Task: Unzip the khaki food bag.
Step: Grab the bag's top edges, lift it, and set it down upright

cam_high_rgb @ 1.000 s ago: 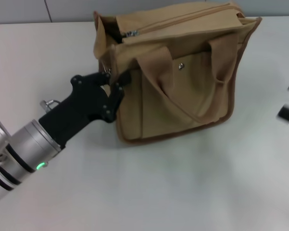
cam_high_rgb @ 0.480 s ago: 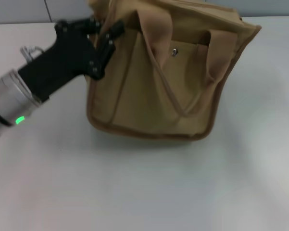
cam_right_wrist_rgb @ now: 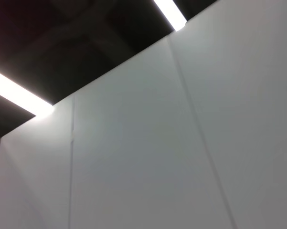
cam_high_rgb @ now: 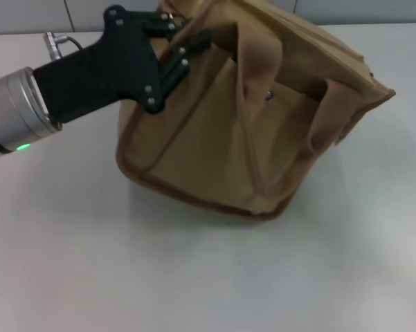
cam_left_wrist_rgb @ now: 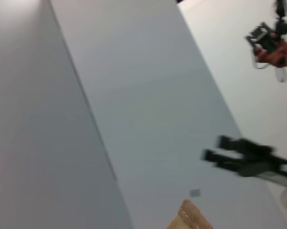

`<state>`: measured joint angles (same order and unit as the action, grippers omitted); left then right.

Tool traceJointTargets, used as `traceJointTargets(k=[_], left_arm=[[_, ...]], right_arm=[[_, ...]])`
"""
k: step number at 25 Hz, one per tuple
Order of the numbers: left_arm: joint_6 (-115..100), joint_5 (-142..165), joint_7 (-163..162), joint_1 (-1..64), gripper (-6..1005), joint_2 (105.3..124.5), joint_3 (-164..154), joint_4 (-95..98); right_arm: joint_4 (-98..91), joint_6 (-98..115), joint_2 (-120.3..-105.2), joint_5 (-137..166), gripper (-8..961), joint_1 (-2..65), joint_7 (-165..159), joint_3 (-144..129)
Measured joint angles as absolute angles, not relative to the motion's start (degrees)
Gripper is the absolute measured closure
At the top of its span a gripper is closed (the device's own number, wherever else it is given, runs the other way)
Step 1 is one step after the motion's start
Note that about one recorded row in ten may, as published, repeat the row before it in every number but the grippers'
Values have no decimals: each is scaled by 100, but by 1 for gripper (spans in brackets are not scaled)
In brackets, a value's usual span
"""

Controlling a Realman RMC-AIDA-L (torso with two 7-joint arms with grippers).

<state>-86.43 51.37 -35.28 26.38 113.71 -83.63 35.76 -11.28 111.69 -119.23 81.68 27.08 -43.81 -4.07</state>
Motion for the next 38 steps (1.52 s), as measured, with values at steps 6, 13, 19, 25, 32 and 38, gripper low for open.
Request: traceJointTargets(k=[6,13,19,25,32,38], left_arm=[[-8794,5446,-3541,2653,914,11385,-8330,3674],[-8840,5469,-3572,2706,914,11350,-8300,3716],[-8937,5475,-3747,2847,914,11188,-8208,3825],[-8950,5775,-3729,2877,914,11238,-8069,3881],[-8985,6067,-3752,2904,913,11330,-7838,3916],[-9006,6072,-3755,2868,913,11330,-7766,3916]], right_arm=[[-1774,10214,-11912,8195,109,3389,-4909,-1552],[-2797,9481,-11926,8195,109,3698,-5827,-3005],[-3203,9171,-11936,8174,109,3709,-6387,-3604],[-3380,8873,-11934,8194,109,3745,-6864,-4101],[-4114,8407,-11929,8458,109,3572,-7775,-5208],[-5119,8473,-11938,9025,109,2957,-8545,-5361]])
